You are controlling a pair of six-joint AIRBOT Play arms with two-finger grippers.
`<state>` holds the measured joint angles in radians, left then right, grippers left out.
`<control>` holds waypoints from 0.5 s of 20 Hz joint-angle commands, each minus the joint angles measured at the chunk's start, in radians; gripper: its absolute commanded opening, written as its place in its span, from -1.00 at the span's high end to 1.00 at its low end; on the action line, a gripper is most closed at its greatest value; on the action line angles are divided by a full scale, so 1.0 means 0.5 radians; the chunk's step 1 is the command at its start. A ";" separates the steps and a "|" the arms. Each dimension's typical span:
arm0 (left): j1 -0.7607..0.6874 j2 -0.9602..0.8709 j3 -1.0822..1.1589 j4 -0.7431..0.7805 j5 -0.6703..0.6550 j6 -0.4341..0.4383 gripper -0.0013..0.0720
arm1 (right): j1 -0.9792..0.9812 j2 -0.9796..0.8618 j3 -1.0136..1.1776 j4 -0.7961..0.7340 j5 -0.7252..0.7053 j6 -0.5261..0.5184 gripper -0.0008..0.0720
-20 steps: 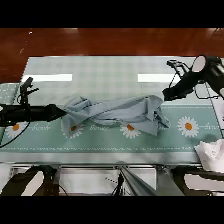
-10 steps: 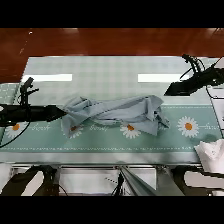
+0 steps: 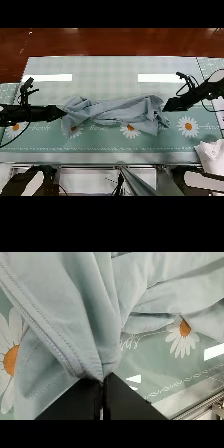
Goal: Fold the shirts.
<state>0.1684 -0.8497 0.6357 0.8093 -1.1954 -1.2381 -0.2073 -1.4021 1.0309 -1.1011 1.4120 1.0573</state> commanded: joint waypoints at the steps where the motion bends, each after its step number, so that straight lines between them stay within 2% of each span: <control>1: -0.001 0.000 -0.001 0.001 -0.002 0.000 0.90 | -0.003 0.093 -0.275 0.002 -0.021 -0.064 -0.48; 6: -0.001 0.000 -0.001 0.001 -0.002 0.000 0.91 | 0.014 0.092 -0.412 0.179 -0.233 -0.066 -0.48; 10: -0.001 0.000 -0.001 0.000 -0.002 0.000 0.91 | 0.253 0.080 -0.484 0.200 -0.486 -0.036 -0.47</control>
<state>0.1684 -0.8497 0.6357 0.8093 -1.1965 -1.2381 -0.1459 -1.3590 0.8173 -1.0218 1.2613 1.0283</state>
